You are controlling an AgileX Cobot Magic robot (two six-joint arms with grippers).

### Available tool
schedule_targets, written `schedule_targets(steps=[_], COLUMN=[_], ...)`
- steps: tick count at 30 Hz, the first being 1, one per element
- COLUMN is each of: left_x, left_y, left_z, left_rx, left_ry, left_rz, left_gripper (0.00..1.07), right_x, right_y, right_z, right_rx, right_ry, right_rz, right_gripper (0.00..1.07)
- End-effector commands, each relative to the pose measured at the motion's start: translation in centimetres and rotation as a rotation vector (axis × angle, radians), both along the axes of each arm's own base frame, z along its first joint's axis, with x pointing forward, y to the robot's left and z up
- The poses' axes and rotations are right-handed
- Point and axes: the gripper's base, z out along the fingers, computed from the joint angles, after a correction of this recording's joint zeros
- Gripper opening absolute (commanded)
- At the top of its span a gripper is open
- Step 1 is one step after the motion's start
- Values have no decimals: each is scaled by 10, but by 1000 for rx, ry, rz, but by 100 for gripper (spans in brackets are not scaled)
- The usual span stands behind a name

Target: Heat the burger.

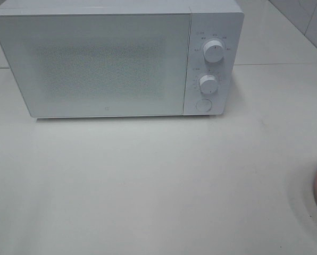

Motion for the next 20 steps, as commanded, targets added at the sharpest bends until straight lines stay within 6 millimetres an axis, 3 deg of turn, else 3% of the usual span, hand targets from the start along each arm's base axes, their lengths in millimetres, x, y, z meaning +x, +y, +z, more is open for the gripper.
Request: schedule_targets(steps=[1, 20], left_x=[-4, -4], left_y=[-1, -1], left_z=[-1, -1], left_rx=[-15, -15], left_ry=[-23, -23], left_rz=[0, 0], left_gripper=[98, 98], right_x=[-3, -3], right_y=[0, 0], right_z=[0, 0], right_rx=[0, 0], right_ry=[-37, -37], right_rz=[0, 0], right_gripper=[75, 75])
